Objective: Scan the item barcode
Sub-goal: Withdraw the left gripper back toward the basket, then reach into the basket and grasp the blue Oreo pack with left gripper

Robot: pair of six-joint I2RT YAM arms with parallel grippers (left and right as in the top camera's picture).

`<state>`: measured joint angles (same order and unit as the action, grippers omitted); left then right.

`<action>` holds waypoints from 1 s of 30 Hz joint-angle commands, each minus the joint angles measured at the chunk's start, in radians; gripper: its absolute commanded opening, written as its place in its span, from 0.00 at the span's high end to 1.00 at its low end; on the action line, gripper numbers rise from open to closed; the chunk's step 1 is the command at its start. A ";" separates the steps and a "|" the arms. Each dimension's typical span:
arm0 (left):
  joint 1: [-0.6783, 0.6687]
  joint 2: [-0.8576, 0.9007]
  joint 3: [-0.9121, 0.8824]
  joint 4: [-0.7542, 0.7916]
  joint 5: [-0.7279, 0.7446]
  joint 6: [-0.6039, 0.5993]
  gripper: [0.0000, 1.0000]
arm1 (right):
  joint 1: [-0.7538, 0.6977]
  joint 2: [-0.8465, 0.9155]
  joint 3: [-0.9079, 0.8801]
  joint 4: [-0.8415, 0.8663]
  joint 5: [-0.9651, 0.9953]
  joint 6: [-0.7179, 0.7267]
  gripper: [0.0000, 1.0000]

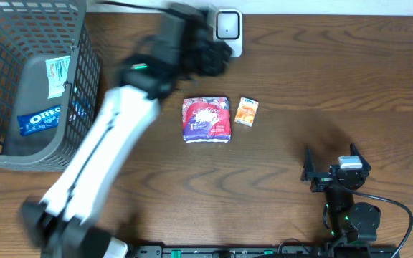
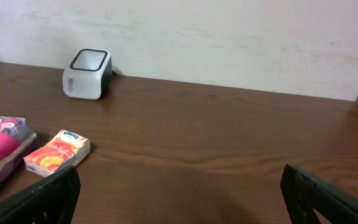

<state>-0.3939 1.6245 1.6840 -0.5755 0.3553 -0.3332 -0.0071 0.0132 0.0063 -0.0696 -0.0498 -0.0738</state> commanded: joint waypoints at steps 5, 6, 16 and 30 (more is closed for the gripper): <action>0.294 -0.244 0.018 -0.070 -0.316 0.071 0.35 | 0.006 0.000 -0.001 -0.004 -0.005 -0.010 0.01; 0.335 -0.261 0.018 -0.076 -0.349 0.071 0.35 | 0.006 0.000 -0.001 -0.004 -0.005 -0.010 0.01; 0.783 -0.216 0.017 -0.159 -0.525 -0.055 0.34 | 0.006 0.000 -0.001 -0.004 -0.005 -0.010 0.01; 0.888 0.158 0.017 -0.203 -0.525 -0.182 0.30 | 0.006 0.000 -0.001 -0.004 -0.005 -0.010 0.01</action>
<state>0.4934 1.7496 1.6905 -0.7612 -0.1570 -0.4549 -0.0071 0.0132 0.0063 -0.0696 -0.0498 -0.0738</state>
